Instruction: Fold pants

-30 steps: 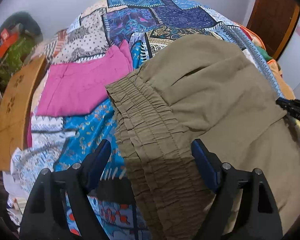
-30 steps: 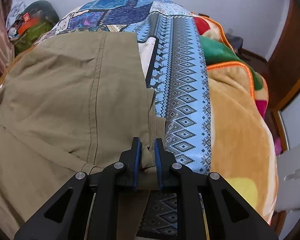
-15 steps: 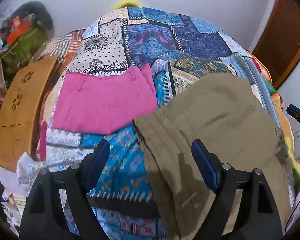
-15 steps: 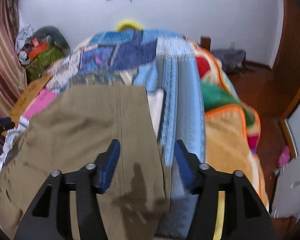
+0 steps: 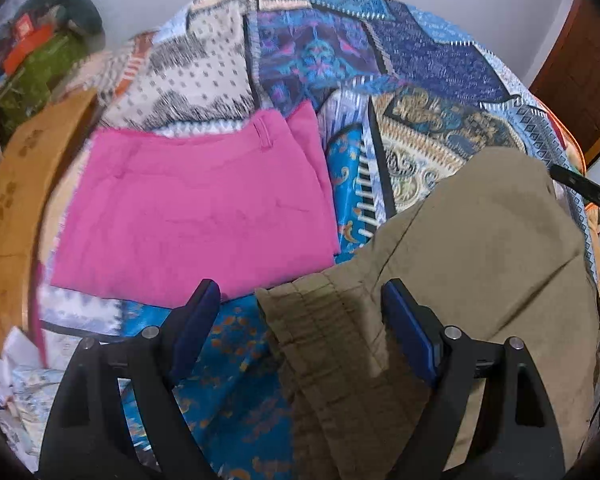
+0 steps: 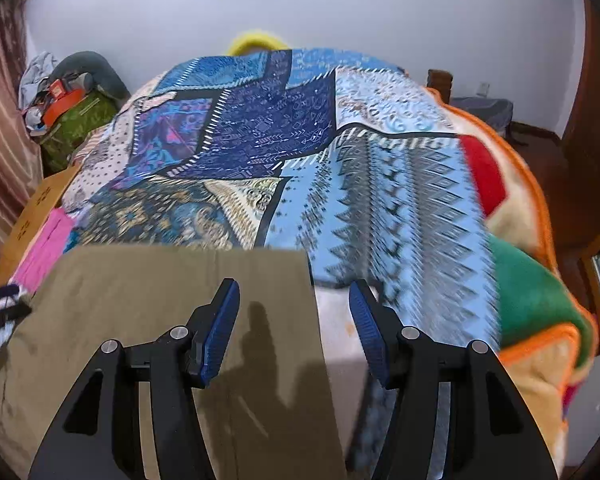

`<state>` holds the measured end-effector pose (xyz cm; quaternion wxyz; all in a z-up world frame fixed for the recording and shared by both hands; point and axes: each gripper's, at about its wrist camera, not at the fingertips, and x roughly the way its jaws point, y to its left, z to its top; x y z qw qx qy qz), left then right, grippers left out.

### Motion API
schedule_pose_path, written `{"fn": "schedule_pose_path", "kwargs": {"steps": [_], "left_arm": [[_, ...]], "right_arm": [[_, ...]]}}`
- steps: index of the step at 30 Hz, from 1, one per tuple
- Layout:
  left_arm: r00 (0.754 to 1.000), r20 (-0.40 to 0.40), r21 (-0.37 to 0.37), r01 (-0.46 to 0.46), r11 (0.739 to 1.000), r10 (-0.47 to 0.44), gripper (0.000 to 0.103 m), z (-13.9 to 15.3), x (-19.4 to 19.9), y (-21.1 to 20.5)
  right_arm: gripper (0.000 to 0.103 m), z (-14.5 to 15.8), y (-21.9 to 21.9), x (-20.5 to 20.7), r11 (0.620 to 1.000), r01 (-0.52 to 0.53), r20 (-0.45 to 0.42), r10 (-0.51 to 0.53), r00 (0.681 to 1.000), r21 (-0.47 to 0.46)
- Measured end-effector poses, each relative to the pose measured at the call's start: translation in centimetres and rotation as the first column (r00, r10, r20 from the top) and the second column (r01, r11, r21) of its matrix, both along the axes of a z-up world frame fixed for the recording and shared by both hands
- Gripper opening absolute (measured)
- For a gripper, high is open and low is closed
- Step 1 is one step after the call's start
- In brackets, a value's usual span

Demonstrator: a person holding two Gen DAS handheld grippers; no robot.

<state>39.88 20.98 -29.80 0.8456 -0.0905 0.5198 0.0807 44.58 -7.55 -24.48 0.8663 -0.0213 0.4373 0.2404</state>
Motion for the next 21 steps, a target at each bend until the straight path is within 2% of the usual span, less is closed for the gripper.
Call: {"fn": "schedule_pose_path", "kwargs": {"steps": [1,3,4,6,7,8,9,10,12,16,21], "left_arm": [[1.0,0.001,-0.009,-0.002,1.0,0.002,0.085,-0.4,0.1,0.1],[1.0,0.02,-0.031,-0.014,0.999,0.015,0.085,-0.8,0.0,0.3],[0.999,0.026,-0.039,-0.019,0.999,0.02,0.085,-0.8,0.0,0.4],[0.999,0.036,-0.053,-0.022,0.998,0.024,0.08,-0.8,-0.1,0.4],[0.999,0.039,-0.06,-0.014,0.998,0.016,0.07,-0.8,-0.1,0.3],[0.999,0.045,-0.071,0.0,0.997,0.003,0.059,-0.6,-0.2,0.1],[0.999,0.044,-0.067,0.008,0.998,-0.005,0.058,-0.3,-0.2,-0.1],[0.999,0.045,-0.039,0.011,0.999,-0.009,0.053,0.0,-0.3,-0.5],[0.998,0.053,0.014,0.029,0.999,-0.029,0.051,0.7,-0.4,-1.0],[0.997,0.067,0.066,0.027,0.997,-0.032,0.049,2.5,-0.9,-1.0],[0.988,0.15,0.113,0.012,0.994,-0.029,0.048,7.5,-1.6,-1.5]], "right_arm": [[0.053,-0.5,0.5,0.7,1.0,0.001,-0.01,-0.001,1.0,-0.011],[0.045,-1.7,1.2,1.8,1.0,0.001,-0.043,-0.002,0.999,-0.027],[0.044,-2.3,1.6,2.0,1.0,0.001,-0.038,-0.002,0.999,-0.029],[0.034,-2.3,1.9,1.6,1.0,-0.001,0.001,0.001,1.0,-0.03],[0.017,-2.3,2.1,1.4,0.999,-0.012,0.007,0.013,1.0,-0.03],[0.01,-2.2,2.3,1.4,0.999,-0.018,0.008,0.018,1.0,-0.035],[0.01,-2.1,2.5,1.3,0.998,-0.015,0.018,0.016,1.0,-0.056],[0.007,-1.9,2.7,1.1,0.997,-0.017,0.034,0.019,0.999,-0.081],[0.005,-1.4,2.8,0.6,0.993,-0.013,0.067,0.021,0.997,-0.115],[0.002,0.7,1.5,-0.2,0.995,0.023,0.116,-0.012,0.993,-0.093],[0.002,4.9,0.9,-0.8,0.993,0.042,0.169,-0.022,0.985,-0.114]]}}
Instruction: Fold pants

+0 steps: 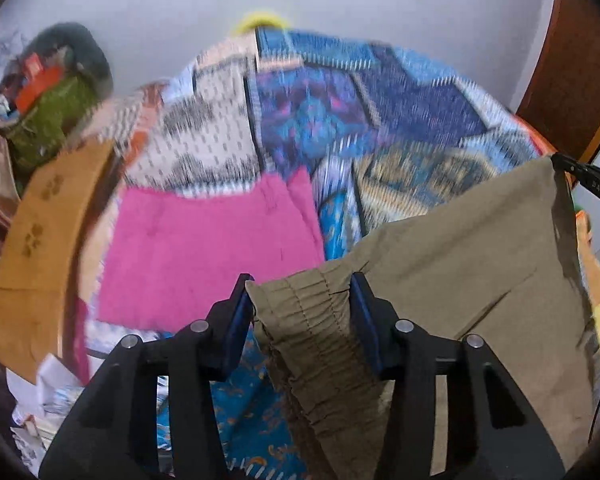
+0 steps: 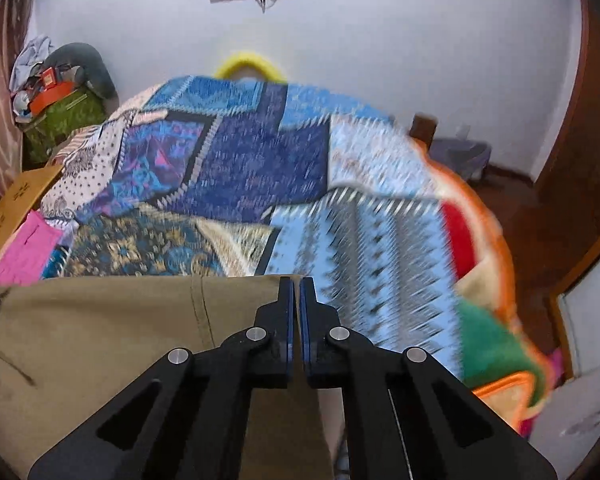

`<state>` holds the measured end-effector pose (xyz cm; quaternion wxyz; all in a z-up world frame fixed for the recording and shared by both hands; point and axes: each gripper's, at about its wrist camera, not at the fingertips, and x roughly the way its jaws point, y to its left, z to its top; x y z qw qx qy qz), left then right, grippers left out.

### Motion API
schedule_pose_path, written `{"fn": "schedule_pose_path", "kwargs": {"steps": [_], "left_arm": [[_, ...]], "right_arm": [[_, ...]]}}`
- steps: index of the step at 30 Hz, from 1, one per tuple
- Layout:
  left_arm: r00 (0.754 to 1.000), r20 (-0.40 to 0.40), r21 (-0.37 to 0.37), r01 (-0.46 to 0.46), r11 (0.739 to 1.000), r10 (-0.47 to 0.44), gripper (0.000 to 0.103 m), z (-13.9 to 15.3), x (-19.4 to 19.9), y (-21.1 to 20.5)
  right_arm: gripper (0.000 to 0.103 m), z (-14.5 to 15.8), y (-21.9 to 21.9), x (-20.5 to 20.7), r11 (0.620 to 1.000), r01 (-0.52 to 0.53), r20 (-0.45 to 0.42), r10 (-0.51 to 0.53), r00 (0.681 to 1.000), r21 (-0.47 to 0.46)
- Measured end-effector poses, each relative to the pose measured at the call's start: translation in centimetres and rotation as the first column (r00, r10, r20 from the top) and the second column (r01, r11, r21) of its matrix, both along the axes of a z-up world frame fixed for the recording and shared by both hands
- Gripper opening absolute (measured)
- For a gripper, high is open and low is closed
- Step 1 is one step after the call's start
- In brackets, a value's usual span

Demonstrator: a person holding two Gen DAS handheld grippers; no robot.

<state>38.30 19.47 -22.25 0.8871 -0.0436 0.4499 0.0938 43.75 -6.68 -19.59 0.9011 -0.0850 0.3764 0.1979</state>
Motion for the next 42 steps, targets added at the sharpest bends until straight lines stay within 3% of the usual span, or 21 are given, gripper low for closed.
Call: {"fn": "schedule_pose_path", "kwargs": {"steps": [7,10,15,26,34,42], "left_arm": [[0.988,0.146,0.051,0.042,0.998,-0.049,0.048,7.9,-2.3,-2.0],[0.981,0.171,0.067,0.076,0.995,-0.087,0.048,9.4,-4.1,-3.1],[0.969,0.187,0.113,0.143,0.983,-0.162,0.049,10.2,-7.9,-5.3],[0.963,0.142,0.109,0.215,0.97,-0.23,0.049,7.7,-16.4,-7.4],[0.97,0.062,0.089,0.227,0.97,-0.233,0.049,3.0,-21.9,-8.8],[0.981,-0.006,0.034,0.193,0.981,-0.193,0.049,-0.3,-24.8,-8.8]], "right_arm": [[0.002,7.8,-2.3,-2.6,0.997,0.039,0.123,-0.048,0.991,0.073],[0.002,10.6,-4.0,-5.0,0.992,0.029,0.159,-0.048,0.986,0.121],[0.002,12.3,-6.4,-9.2,0.988,0.016,0.174,-0.043,0.984,0.153],[0.002,9.6,-10.8,-20.2,0.979,-0.018,0.114,-0.005,0.993,0.201],[0.002,4.7,-12.3,-26.2,0.982,-0.014,0.0,0.014,1.0,0.19],[0.002,0.0,-13.5,-30.6,0.983,0.036,-0.109,-0.016,0.994,0.18]]}}
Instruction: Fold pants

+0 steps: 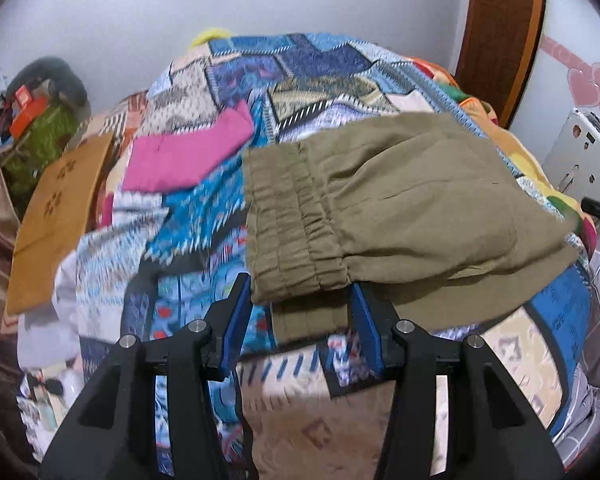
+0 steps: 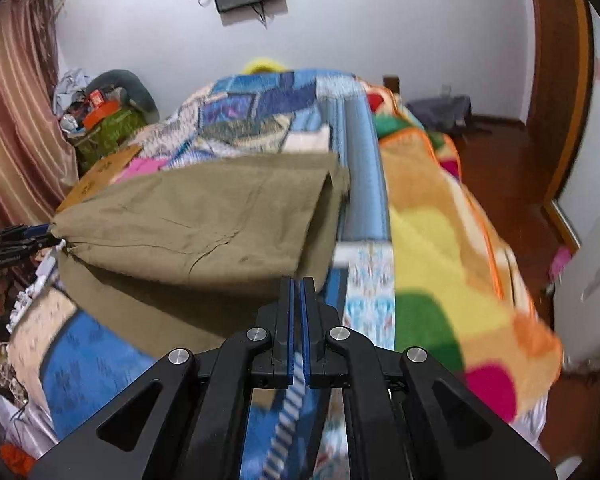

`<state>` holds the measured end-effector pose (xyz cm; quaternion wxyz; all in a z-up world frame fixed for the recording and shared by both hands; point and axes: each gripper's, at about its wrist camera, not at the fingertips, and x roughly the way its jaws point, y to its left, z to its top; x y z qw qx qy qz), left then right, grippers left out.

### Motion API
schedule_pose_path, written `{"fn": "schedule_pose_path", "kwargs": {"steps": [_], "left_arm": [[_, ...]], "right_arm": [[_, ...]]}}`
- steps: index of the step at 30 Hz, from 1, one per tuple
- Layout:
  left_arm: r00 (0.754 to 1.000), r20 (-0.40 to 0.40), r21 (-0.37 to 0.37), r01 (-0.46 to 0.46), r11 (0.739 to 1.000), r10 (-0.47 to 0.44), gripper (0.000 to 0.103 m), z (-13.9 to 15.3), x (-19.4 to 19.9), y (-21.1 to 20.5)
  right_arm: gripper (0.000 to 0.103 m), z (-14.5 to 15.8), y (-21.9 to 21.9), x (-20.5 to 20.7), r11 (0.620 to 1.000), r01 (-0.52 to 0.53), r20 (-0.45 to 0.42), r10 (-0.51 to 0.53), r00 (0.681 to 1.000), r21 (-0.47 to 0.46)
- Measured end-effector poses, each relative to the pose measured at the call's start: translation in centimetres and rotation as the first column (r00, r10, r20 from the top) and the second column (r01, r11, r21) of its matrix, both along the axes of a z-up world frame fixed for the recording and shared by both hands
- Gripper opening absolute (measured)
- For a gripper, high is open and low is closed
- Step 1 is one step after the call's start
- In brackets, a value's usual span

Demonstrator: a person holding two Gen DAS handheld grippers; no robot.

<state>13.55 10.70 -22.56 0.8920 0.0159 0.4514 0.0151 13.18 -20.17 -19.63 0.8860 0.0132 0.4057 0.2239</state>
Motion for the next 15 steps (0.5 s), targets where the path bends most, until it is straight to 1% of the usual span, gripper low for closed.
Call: {"fn": "schedule_pose_path", "kwargs": {"steps": [3,6,10,13,15], "left_arm": [[1.0,-0.007,0.006,-0.024,1.0,0.024,0.049,-0.3,-1.1,0.2],[0.999,0.001,0.005,-0.037,0.999,0.037,0.049,0.2,-2.2,0.6],[0.998,0.045,0.013,-0.041,0.999,0.04,0.049,2.5,-2.7,0.6],[0.996,0.085,0.01,-0.017,1.0,0.016,0.049,4.5,-2.2,-0.5],[0.995,0.1,-0.001,0.01,1.0,-0.01,0.05,5.5,-1.5,-1.6]], "right_arm": [[0.002,-1.0,-0.5,-1.2,1.0,0.01,-0.031,-0.011,0.999,-0.011],[0.003,-1.2,-0.7,-2.3,1.0,0.015,-0.042,-0.016,0.999,-0.023],[0.003,-0.3,0.4,-3.3,0.999,-0.027,-0.013,0.026,1.0,-0.045],[0.008,0.8,2.2,-3.5,0.997,-0.076,0.014,0.077,0.997,-0.035],[0.015,1.2,3.5,-3.4,0.994,-0.11,0.028,0.111,0.993,-0.023]]}}
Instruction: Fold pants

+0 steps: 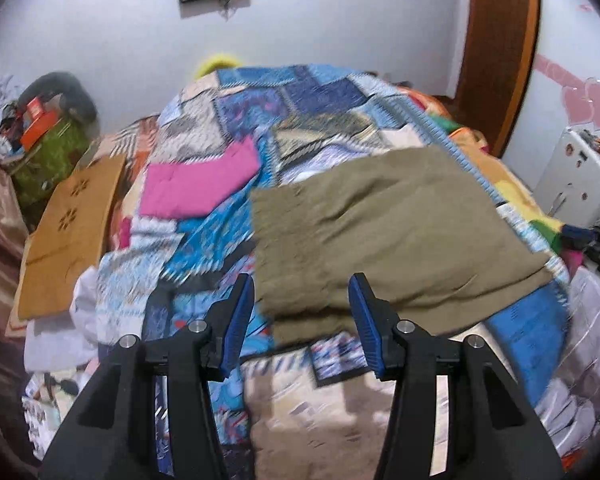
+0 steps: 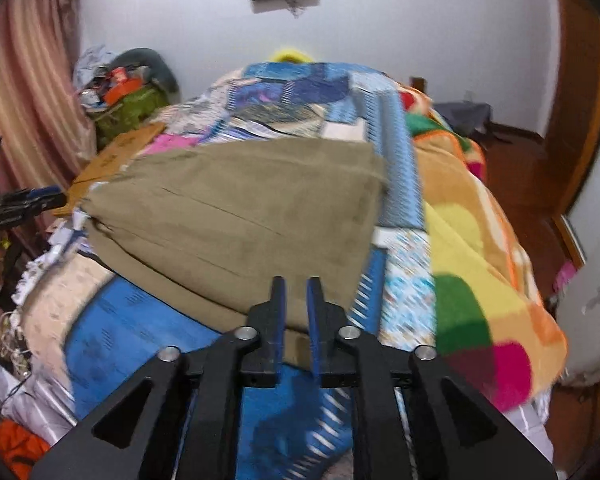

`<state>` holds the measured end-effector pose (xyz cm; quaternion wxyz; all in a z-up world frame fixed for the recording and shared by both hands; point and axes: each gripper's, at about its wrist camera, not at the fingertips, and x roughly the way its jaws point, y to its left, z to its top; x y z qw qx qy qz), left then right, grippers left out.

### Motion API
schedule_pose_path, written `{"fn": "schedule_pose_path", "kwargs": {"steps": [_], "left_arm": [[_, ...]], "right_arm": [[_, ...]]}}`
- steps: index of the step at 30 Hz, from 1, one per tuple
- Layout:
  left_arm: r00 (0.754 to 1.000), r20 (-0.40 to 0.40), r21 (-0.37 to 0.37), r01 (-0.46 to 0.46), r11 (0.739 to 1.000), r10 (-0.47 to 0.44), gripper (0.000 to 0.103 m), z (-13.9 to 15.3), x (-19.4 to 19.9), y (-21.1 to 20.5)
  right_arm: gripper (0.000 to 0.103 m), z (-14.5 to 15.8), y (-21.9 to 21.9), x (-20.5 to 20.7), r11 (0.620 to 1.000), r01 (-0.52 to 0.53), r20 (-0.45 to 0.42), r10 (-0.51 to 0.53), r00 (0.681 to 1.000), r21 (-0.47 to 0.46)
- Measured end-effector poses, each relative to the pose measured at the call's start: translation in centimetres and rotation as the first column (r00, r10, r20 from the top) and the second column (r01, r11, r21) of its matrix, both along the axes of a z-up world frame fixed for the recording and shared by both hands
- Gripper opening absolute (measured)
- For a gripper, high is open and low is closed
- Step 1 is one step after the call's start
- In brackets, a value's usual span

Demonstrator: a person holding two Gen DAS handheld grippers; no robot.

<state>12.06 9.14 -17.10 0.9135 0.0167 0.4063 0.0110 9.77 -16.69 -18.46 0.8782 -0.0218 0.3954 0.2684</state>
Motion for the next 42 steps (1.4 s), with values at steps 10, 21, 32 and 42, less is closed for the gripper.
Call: {"fn": "schedule_pose_path", "kwargs": {"steps": [10,21,32,42], "left_arm": [[0.979,-0.067,-0.034,0.189,0.981,-0.191,0.052,-1.4,2.9,-6.5],[0.931,-0.173,-0.046,0.319,0.947,-0.322,0.067,-5.3,3.8,-9.7],[0.96,-0.098,0.135,0.272,0.953,-0.26,0.02,-5.2,4.3,-10.7],[0.955,-0.082,0.083,0.29,0.953,-0.284,0.015,-4.1,1.6,-10.8]], "right_arm": [[0.034,-0.8,8.8,-0.4,0.961,-0.272,0.023,0.274,0.962,-0.053],[0.028,-3.5,10.8,0.9,0.937,-0.344,-0.024,0.343,0.939,-0.068],[0.005,-1.3,10.2,1.3,0.945,-0.326,0.006,0.326,0.945,0.039],[0.003,0.3,9.5,-0.9,0.934,-0.354,0.011,0.354,0.935,0.044]]}}
